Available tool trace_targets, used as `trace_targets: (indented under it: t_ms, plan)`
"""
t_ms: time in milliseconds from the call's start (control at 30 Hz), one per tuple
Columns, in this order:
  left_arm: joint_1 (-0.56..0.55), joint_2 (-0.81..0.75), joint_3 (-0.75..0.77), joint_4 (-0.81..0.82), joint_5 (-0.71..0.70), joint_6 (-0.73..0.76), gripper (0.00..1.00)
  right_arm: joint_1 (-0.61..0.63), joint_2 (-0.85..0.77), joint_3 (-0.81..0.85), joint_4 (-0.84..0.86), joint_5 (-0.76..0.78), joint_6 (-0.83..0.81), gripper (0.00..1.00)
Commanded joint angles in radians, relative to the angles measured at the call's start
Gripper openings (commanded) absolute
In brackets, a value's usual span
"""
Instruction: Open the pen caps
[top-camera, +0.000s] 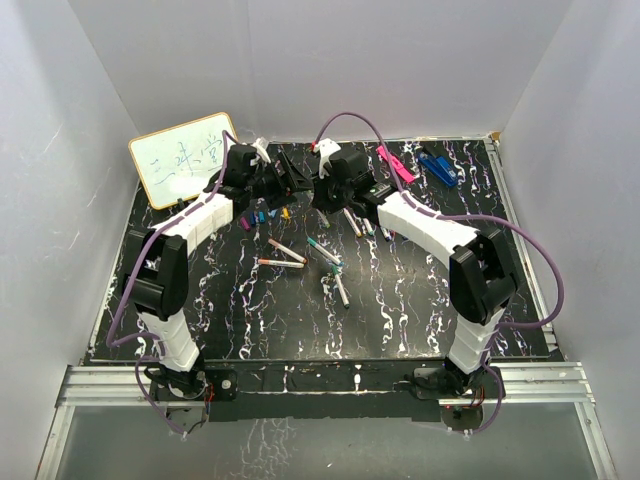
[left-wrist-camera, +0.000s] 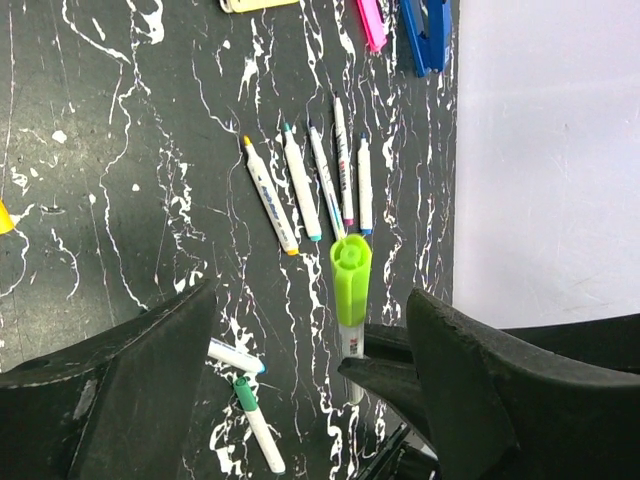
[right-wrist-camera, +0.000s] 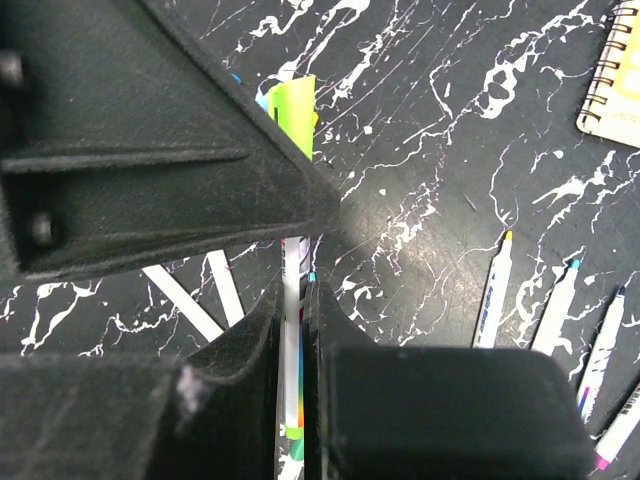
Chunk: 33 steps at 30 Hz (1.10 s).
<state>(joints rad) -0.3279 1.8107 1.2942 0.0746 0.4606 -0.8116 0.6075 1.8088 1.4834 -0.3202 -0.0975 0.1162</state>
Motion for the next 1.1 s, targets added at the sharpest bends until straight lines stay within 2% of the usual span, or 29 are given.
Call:
trace_targets:
  t_ms: [0, 167, 400, 667, 1067]
  plan:
    - [-0.003, -0.001, 0.045, 0.032, 0.015, -0.013, 0.73, 0.0, -0.061, 0.045, 0.051, -0.037, 0.007, 0.0]
    - [-0.004, 0.0, 0.046, 0.048, 0.009, -0.023, 0.68, 0.0, -0.087, 0.029, 0.058, -0.061, 0.0, 0.0]
    - [-0.011, 0.002, 0.037, 0.067, 0.013, -0.033, 0.53, -0.001, -0.103, 0.017, 0.07, -0.089, -0.001, 0.0]
    - [-0.013, 0.002, 0.037, 0.074, 0.01, -0.038, 0.45, -0.001, -0.097, 0.021, 0.066, -0.109, -0.003, 0.0]
    - [-0.013, 0.002, 0.04, 0.08, 0.011, -0.045, 0.19, 0.0, -0.082, 0.011, 0.051, -0.12, -0.009, 0.0]
